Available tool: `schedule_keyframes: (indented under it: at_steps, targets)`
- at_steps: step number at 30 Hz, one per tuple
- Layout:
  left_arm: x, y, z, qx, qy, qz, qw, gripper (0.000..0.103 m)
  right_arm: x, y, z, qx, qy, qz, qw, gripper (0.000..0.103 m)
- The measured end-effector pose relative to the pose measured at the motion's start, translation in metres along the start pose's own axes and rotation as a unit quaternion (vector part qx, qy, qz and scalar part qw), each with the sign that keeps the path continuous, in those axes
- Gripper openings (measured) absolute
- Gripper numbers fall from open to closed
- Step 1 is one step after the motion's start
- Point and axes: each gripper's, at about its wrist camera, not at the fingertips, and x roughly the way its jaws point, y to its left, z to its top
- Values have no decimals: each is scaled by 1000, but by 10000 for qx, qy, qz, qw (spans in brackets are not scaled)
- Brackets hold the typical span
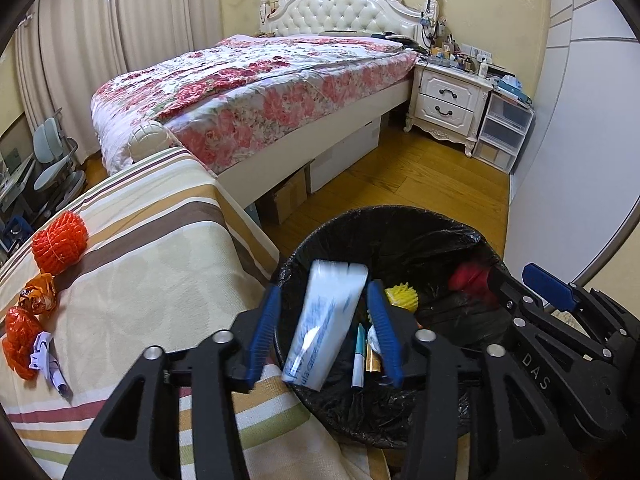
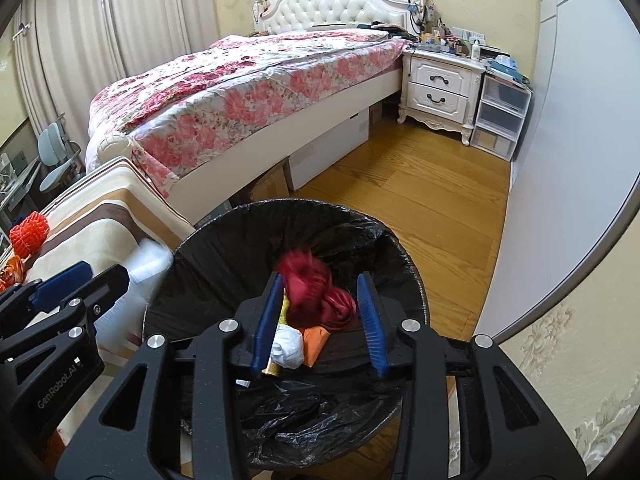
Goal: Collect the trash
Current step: 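Open both grippers over the bin to drop the cloth and tube, then move both open grippers back over the bed toward the remaining trash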
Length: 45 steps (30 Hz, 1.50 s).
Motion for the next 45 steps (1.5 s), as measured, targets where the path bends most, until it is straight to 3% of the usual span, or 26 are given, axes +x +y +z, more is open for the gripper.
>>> schedule_keyframes:
  at_steps: [1, 12, 18, 21, 32, 45]
  targets:
    - [-1, 1, 0, -20, -12, -7, 10000, 52, -1, 0, -1, 3, -16, -21, 10000, 45]
    - [-20, 13, -4, -107, -159, 1, 9998, 66, -10, 3, -3, -24, -42, -76, 10000, 51]
    - [-34, 37, -11, -265, -227, 151, 9993, 68, -18, 15, -6, -93, -21, 56, 9999, 53]
    - [-43, 51, -17, -362, -266, 269, 9986, 68, -23, 26, -7, -171, -11, 186, 9997, 58]
    - [-73, 124, -49, -908, -222, 810, 9923, 70, -35, 99, -16, -768, 50, 716, 9945, 60]
    - [-100, 211, -90, -1538, -100, 1602, 9750, 70, -50, 194, -33, -1588, 172, 1338, 9781, 60]
